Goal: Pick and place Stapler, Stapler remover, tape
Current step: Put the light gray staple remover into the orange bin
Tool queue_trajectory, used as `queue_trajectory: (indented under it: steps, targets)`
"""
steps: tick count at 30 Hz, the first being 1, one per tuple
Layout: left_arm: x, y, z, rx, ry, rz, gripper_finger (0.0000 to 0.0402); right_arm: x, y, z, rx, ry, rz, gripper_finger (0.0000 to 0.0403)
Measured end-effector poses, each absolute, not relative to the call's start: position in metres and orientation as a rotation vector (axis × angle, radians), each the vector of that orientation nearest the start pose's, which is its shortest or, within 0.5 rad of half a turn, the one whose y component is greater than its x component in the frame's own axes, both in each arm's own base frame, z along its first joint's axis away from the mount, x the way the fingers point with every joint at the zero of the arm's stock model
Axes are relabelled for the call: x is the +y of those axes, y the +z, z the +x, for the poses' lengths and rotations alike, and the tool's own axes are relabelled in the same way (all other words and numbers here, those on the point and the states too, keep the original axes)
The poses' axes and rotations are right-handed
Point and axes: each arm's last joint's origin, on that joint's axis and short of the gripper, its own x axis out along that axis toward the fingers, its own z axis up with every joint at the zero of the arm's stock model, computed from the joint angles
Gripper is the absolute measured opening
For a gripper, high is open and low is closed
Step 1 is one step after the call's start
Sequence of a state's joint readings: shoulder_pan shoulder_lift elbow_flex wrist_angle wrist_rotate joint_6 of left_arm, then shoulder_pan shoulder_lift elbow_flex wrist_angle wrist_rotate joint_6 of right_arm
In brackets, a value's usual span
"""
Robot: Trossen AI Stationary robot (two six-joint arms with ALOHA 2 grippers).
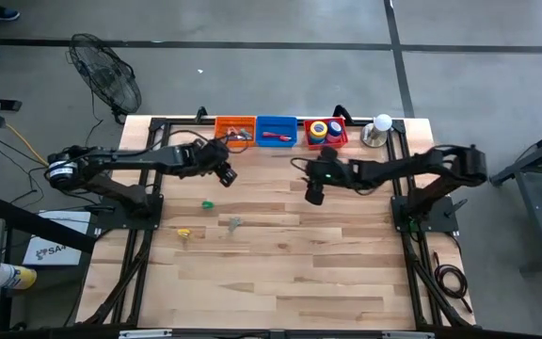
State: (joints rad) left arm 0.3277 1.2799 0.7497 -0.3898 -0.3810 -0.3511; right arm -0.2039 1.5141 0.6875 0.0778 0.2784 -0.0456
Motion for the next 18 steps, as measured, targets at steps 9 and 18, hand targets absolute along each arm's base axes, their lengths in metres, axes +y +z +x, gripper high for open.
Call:
queue_trajectory:
  steps: [9,18]
  targets:
    - [0.049,0.203,0.229,0.853,0.792,-0.385,0.019,-0.053,0.166,0.229,0.526,-0.381,-0.027,0.0199]
    - [-0.004,0.199,0.228,0.905,0.68,-0.548,0.019,-0.048,0.163,0.209,0.466,-0.349,-0.016,0.0199]
